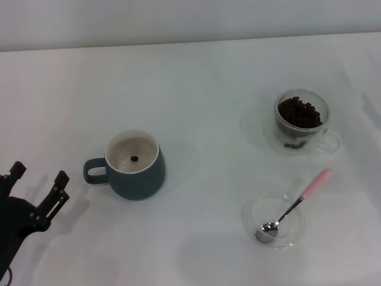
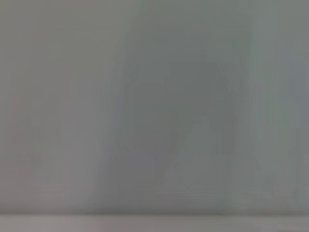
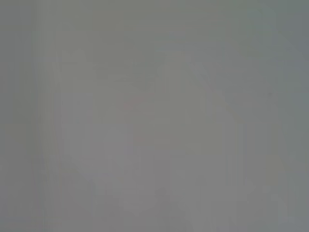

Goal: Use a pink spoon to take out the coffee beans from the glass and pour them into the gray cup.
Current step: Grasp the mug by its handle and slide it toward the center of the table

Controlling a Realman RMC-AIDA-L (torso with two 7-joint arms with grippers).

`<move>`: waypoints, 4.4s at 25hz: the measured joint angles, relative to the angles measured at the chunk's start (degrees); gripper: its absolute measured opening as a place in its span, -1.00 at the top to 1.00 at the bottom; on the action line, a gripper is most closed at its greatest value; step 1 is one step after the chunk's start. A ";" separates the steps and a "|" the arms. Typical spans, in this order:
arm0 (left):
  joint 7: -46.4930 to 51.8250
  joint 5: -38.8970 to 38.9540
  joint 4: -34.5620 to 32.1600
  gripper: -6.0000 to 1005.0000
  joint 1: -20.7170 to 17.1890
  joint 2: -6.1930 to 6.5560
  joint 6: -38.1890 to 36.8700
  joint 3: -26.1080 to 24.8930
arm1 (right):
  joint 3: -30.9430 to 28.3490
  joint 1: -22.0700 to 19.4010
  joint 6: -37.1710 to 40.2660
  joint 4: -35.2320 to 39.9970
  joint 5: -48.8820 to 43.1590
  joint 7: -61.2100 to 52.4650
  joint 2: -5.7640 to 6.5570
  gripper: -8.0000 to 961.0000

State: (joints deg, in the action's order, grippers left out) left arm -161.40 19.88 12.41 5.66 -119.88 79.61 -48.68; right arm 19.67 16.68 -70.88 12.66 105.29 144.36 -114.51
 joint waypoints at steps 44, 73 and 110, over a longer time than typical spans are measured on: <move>0.71 2.05 3.59 0.29 8.93 0.09 -18.28 2.49 | 0.28 1.17 2.32 -1.41 0.06 0.46 -0.26 -0.72; 0.28 1.51 4.83 0.61 10.91 0.14 -22.30 2.90 | -0.34 0.47 2.15 -1.42 0.45 0.68 -0.26 -0.69; 1.26 1.48 8.76 0.71 20.32 0.30 -26.78 16.38 | -0.43 0.55 1.78 -2.17 0.45 0.75 -0.27 -0.65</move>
State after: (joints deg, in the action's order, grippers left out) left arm -160.14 21.36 21.17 25.98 -119.58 52.83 -32.30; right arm 19.25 17.23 -69.10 10.49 105.73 145.11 -114.78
